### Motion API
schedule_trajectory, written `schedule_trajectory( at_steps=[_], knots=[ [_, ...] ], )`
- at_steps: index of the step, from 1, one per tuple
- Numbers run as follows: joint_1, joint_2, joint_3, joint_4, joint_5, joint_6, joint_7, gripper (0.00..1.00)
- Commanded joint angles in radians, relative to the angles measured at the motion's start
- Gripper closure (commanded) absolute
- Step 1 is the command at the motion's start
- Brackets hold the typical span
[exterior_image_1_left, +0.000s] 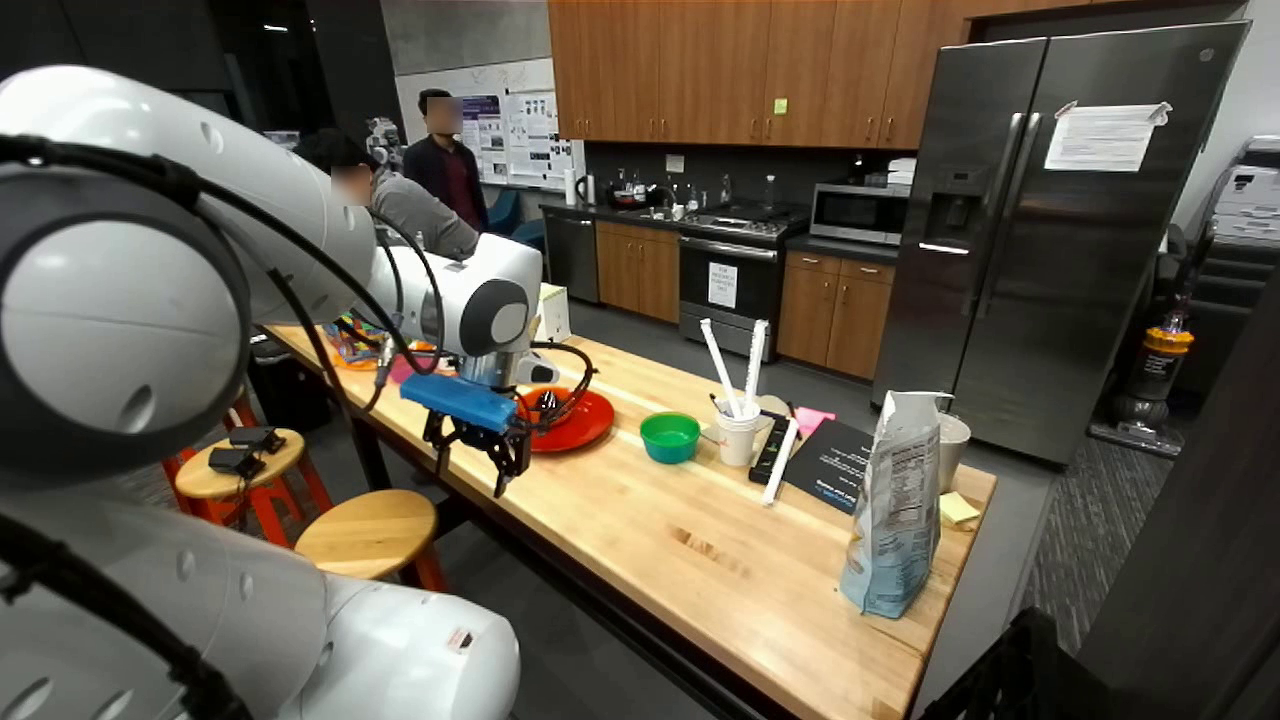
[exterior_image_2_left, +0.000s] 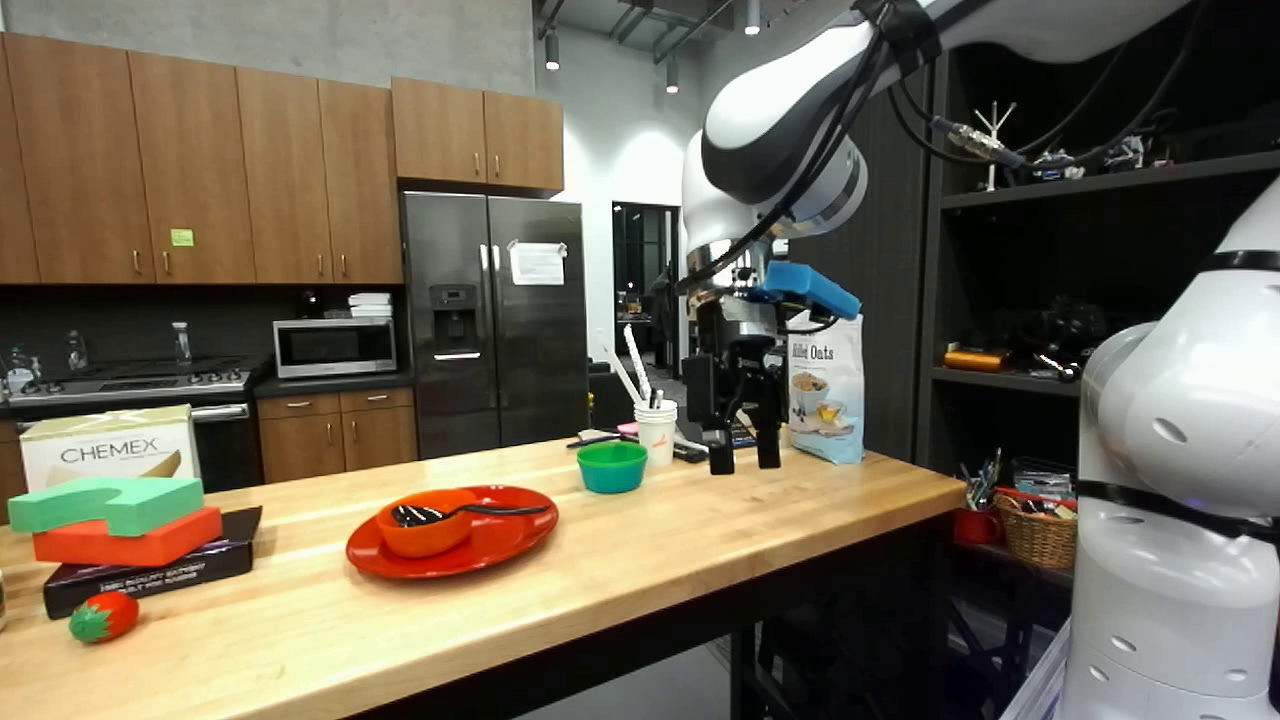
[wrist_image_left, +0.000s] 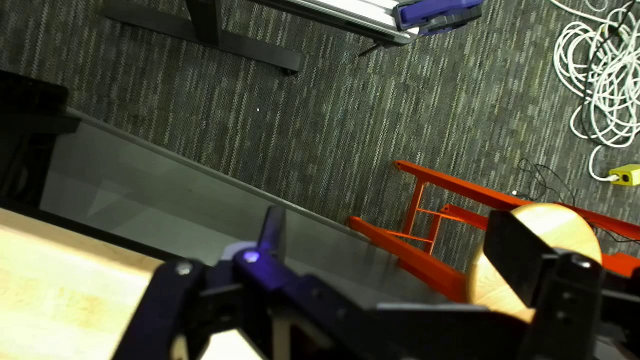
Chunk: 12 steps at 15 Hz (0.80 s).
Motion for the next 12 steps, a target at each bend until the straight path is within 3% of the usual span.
schedule_trajectory(
  at_steps=[1, 6, 12],
  knots=[
    [-0.015, -0.001, 0.013, 0.002, 0.006, -0.006, -0.006, 0.00],
    [-0.015, -0.001, 0.013, 0.002, 0.006, -0.006, -0.006, 0.00],
    [-0.017, 0.063, 0.037, 0.054, -0.069, 0.096, -0.064, 0.00]
  ],
)
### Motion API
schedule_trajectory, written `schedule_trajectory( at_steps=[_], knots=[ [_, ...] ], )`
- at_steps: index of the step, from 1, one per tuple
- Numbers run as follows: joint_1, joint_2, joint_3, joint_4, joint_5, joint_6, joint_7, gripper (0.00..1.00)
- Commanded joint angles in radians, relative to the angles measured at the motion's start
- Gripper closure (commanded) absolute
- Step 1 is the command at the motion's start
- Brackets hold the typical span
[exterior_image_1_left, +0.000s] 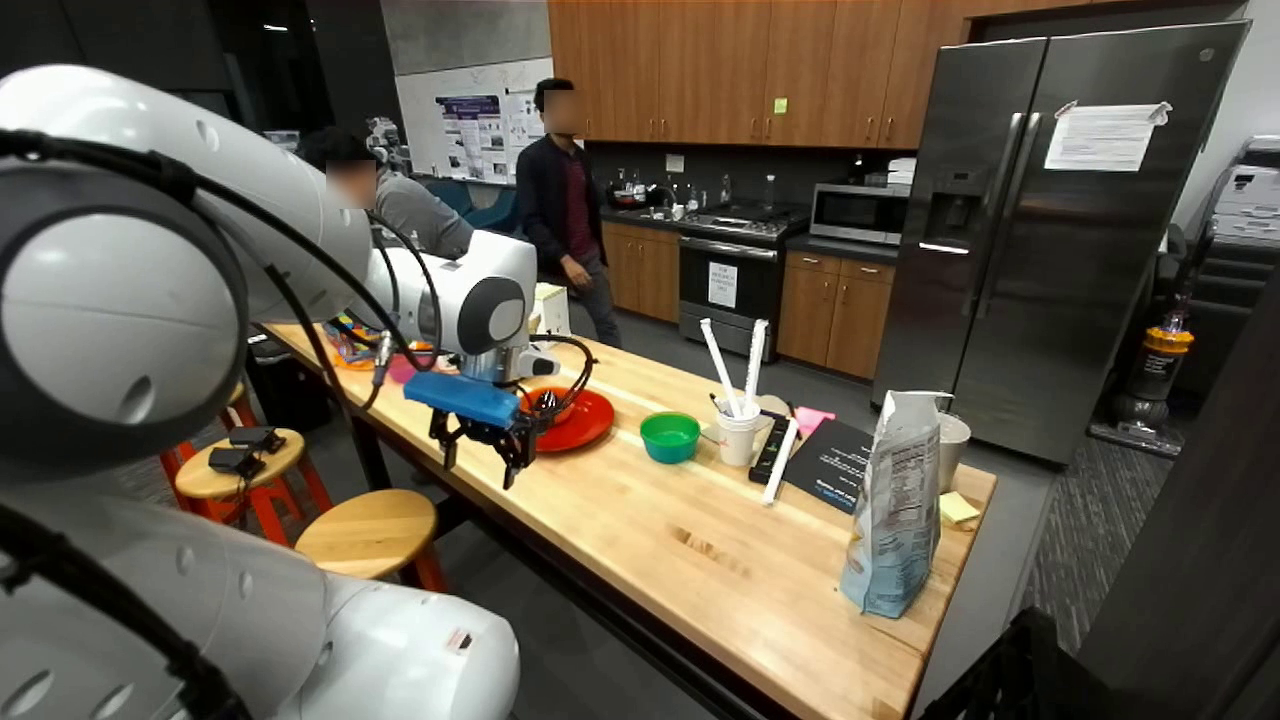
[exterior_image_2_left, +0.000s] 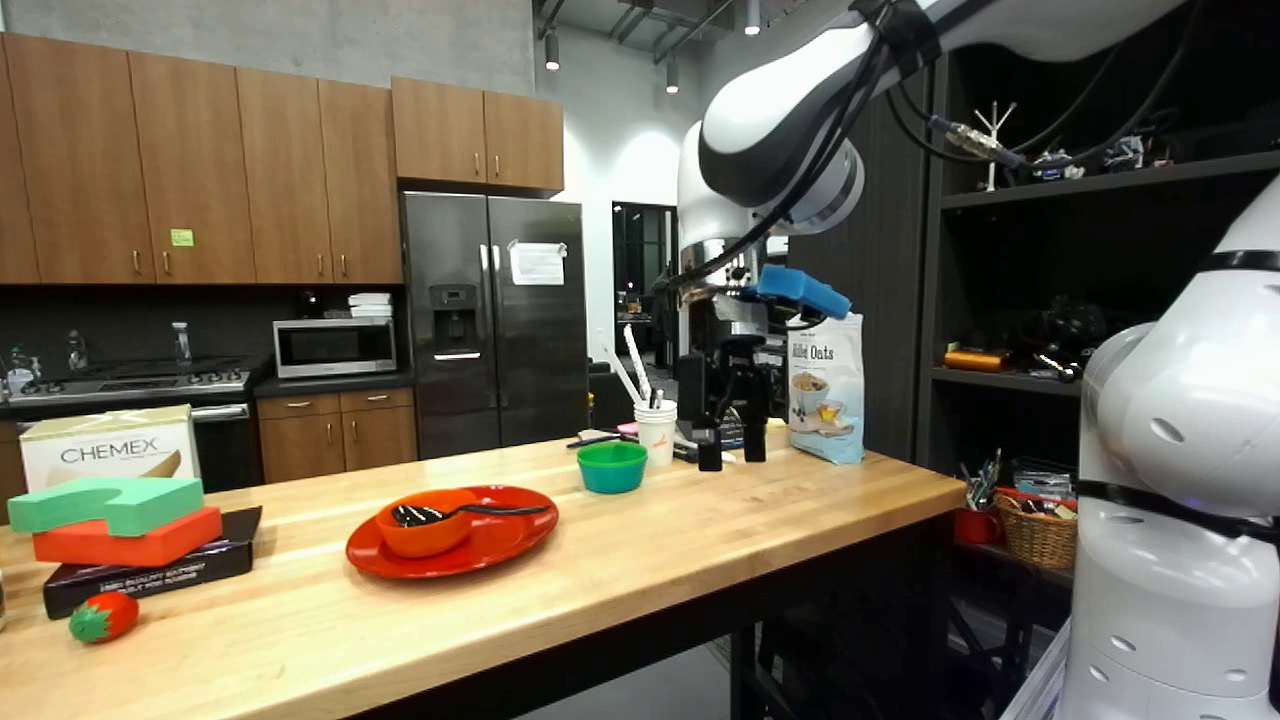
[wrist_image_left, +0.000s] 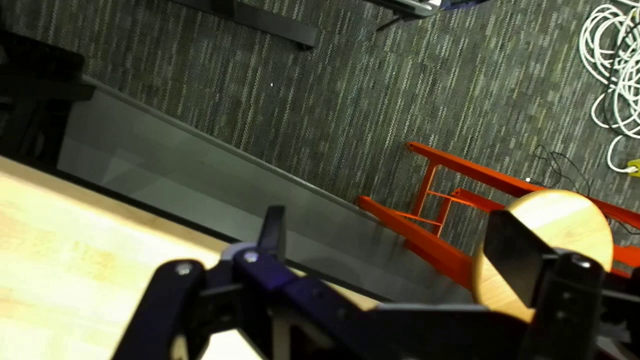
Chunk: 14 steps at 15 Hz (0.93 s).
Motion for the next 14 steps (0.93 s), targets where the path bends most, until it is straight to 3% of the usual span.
schedule_trajectory(
  at_steps=[1, 7, 14],
  knots=[
    [-0.004, 0.078, 0.016, 0.064, -0.052, 0.050, -0.068, 0.00],
    [0.007, 0.219, 0.019, 0.182, -0.139, 0.128, -0.209, 0.00],
    [0.007, 0.365, 0.020, 0.325, -0.129, 0.131, -0.348, 0.00]
  ],
)
